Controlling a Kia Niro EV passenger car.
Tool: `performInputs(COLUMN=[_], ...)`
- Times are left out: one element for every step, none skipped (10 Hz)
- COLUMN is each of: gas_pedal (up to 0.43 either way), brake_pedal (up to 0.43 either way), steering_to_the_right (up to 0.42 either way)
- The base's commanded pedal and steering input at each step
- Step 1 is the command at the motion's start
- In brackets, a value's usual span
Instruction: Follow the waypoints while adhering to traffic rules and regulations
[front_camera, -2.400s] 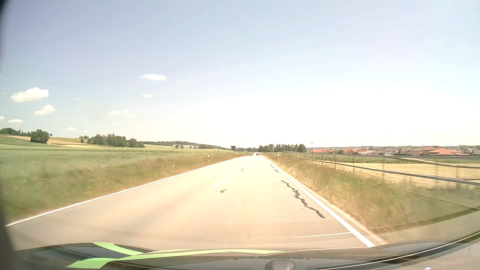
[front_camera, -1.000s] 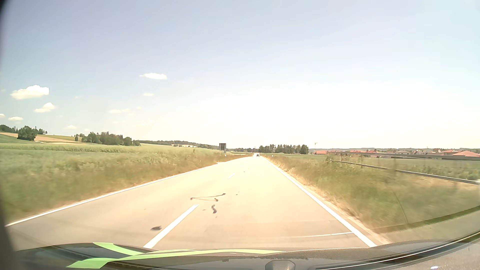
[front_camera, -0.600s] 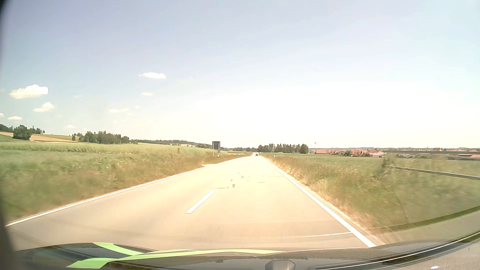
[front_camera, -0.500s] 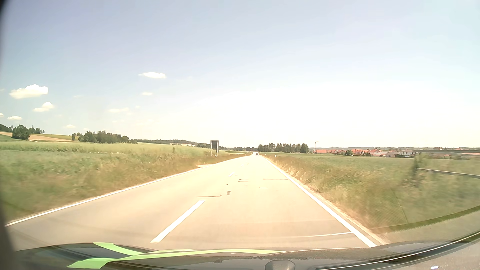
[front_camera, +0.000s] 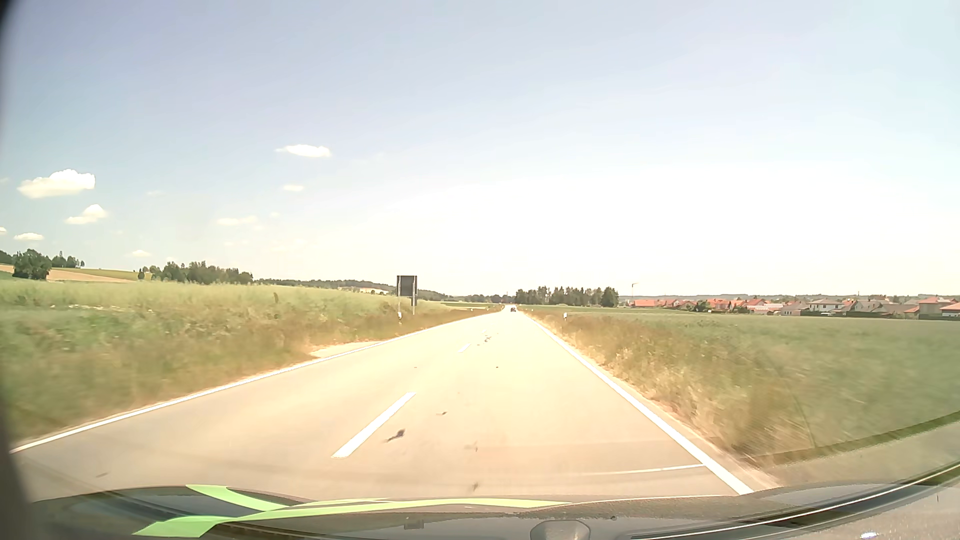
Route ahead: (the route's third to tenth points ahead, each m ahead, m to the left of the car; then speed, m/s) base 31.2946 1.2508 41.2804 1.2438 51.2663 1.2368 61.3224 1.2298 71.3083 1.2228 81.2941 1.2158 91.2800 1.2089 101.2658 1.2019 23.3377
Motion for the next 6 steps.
performInputs(gas_pedal=[0.228, 0.228, 0.228, 0.228, 0.228, 0.189], brake_pedal=[0.000, 0.000, 0.000, 0.000, 0.000, 0.000], steering_to_the_right=[0.001, 0.000, 0.000, 0.001, 0.000, 0.001])
